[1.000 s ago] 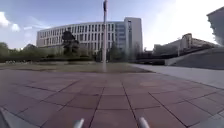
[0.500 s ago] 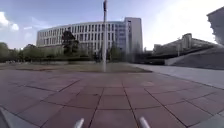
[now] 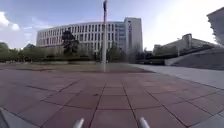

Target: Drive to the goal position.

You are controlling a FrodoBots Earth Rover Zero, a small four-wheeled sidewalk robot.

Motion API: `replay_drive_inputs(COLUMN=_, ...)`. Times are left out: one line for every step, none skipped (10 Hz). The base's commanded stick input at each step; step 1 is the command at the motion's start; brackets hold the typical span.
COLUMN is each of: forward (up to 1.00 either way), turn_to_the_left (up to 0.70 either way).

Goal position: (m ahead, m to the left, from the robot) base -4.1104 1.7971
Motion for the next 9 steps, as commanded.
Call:
replay_drive_inputs(forward=1.0, turn_to_the_left=0.0)
replay_drive_inputs(forward=1.0, turn_to_the_left=0.0)
replay_drive_inputs(forward=1.0, turn_to_the_left=0.0)
replay_drive_inputs(forward=1.0, turn_to_the_left=0.0)
replay_drive_inputs(forward=1.0, turn_to_the_left=0.0)
replay_drive_inputs(forward=1.0, turn_to_the_left=0.0)
replay_drive_inputs(forward=1.0, turn_to_the_left=0.0)
replay_drive_inputs(forward=1.0, turn_to_the_left=0.0)
replay_drive_inputs(forward=1.0, turn_to_the_left=0.0)
